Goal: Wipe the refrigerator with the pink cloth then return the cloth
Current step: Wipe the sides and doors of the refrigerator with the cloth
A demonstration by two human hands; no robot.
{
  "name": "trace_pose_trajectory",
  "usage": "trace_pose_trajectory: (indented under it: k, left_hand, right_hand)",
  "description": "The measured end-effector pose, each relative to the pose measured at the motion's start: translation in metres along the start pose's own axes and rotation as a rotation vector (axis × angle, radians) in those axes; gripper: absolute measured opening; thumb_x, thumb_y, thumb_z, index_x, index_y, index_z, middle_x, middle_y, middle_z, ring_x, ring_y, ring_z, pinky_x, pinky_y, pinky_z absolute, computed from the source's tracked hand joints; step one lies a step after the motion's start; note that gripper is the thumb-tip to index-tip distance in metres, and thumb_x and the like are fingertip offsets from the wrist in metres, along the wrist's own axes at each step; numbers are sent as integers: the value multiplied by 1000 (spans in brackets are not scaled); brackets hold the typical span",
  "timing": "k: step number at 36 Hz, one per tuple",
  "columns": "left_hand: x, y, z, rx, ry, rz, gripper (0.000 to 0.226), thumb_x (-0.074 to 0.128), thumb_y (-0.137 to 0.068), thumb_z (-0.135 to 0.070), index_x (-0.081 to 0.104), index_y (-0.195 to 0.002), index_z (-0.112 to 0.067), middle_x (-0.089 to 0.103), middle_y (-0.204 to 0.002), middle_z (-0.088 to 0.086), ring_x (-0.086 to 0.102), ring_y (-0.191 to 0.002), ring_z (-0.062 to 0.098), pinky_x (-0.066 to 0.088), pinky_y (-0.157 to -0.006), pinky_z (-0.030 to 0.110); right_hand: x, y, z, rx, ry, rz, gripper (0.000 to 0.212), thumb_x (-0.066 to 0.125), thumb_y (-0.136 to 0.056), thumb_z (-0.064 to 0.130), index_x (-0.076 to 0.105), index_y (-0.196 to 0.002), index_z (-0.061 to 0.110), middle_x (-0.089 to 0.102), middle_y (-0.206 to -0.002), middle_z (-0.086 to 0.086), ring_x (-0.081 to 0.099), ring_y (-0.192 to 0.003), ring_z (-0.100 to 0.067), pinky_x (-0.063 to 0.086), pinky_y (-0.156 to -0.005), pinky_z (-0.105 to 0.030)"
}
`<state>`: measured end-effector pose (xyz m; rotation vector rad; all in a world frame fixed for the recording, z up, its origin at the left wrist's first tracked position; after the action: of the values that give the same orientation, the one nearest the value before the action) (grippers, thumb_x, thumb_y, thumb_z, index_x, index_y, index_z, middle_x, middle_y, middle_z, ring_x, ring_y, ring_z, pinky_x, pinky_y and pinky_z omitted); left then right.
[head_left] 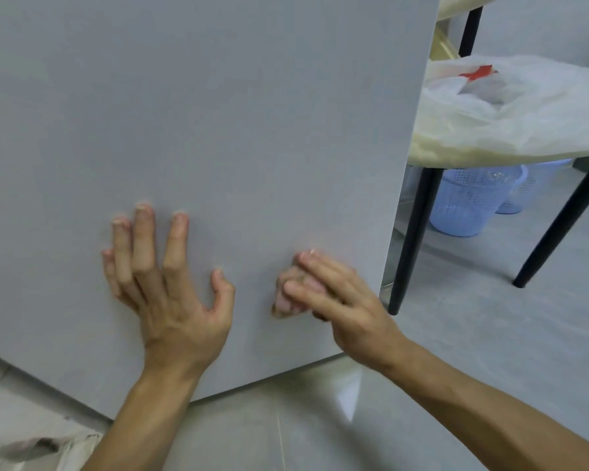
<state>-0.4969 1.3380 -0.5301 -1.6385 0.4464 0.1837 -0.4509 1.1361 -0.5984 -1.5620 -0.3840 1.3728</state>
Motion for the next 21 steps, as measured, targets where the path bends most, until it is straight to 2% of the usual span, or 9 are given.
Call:
trace_pose_trajectory:
  k: [3, 8, 10, 12, 14, 15, 18, 19, 21]
  left_hand:
    - [-4, -2, -3, 0, 17, -13, 74, 67, -84, -14, 41, -153, -5, 25, -164, 21, 16, -156, 42, 9, -129, 57]
    - [-7, -3, -3, 21, 50, 1, 72, 66, -83, -9, 43, -152, -5, 26, -164, 19, 19, -156, 42, 20, -124, 68]
    - [-8, -3, 0, 24, 57, 12, 72, 66, -83, -8, 44, -152, -7, 27, -164, 18, 21, -156, 41, 21, -123, 69]
    - [-10, -3, 2, 31, 62, 19, 71, 65, -83, -7, 46, -152, -7, 28, -164, 17, 21, -156, 41, 21, -123, 68]
    - [-12, -3, 3, 38, 65, 25, 69, 64, -84, -6, 48, -151, -6, 29, -164, 17, 21, -156, 40, 20, -124, 67]
    - [-13, -3, 3, 40, 64, 29, 69, 64, -83, -5, 48, -151, -5, 29, -164, 17, 21, -156, 39, 19, -125, 65]
    - [-14, -4, 4, 37, 64, 42, 69, 64, -84, -6, 50, -151, -6, 29, -165, 15, 21, -157, 38, 17, -127, 62]
    - [-15, -4, 4, 35, 65, 45, 69, 64, -84, -6, 50, -151, -6, 29, -165, 15, 22, -157, 38, 16, -127, 60]
    - [-16, -4, 5, 35, 63, 50, 68, 63, -84, -6, 51, -151, -7, 30, -166, 14, 22, -158, 36, 15, -128, 58]
  right_hand:
    - [-32, -24, -1, 111, -143, -146, 53, 53, -100, -15, 56, -147, 9, 40, -160, -17, 58, -129, -32, 56, -85, -23]
    - [-88, -61, -8, 204, -222, -386, 45, 45, -106, -9, 52, -147, 7, 38, -160, -19, 65, -92, -29, 53, -71, -20]
    - [-108, -69, -16, 220, -191, -480, 52, 44, -103, -15, 51, -149, 7, 37, -160, -24, 66, -94, -30, 53, -73, -23]
    - [-122, -75, -25, 208, -124, -529, 58, 44, -99, -18, 48, -152, 6, 39, -158, -26, 64, -108, -42, 56, -82, -34]
    - [-126, -79, -35, 264, -138, -560, 61, 43, -96, -12, 45, -154, 7, 45, -153, -21, 63, -98, -48, 56, -72, -40]
    - [-127, -80, -38, 292, -132, -581, 61, 42, -94, -10, 46, -153, 4, 48, -149, -20, 62, -97, -48, 56, -71, -39]
    - [-129, -83, -36, 350, -62, -634, 56, 43, -87, -12, 54, -142, -6, 54, -135, -20, 57, -120, -39, 50, -102, -47]
    - [-131, -85, -32, 345, -52, -661, 54, 43, -86, -13, 57, -138, -8, 55, -130, -21, 56, -122, -37, 48, -106, -51]
    - [-133, -89, -29, 342, -132, -711, 49, 43, -86, -13, 58, -132, -8, 54, -123, -19, 60, -114, -28, 52, -99, -49]
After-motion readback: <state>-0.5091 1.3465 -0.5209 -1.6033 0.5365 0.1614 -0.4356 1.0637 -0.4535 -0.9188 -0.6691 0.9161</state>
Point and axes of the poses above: each hand's wrist, its own y-axis away from the middle knuckle, its own x-axis out of the palm, z = x × y, the point moved 9 cm from there along -y, towards the middle knuckle
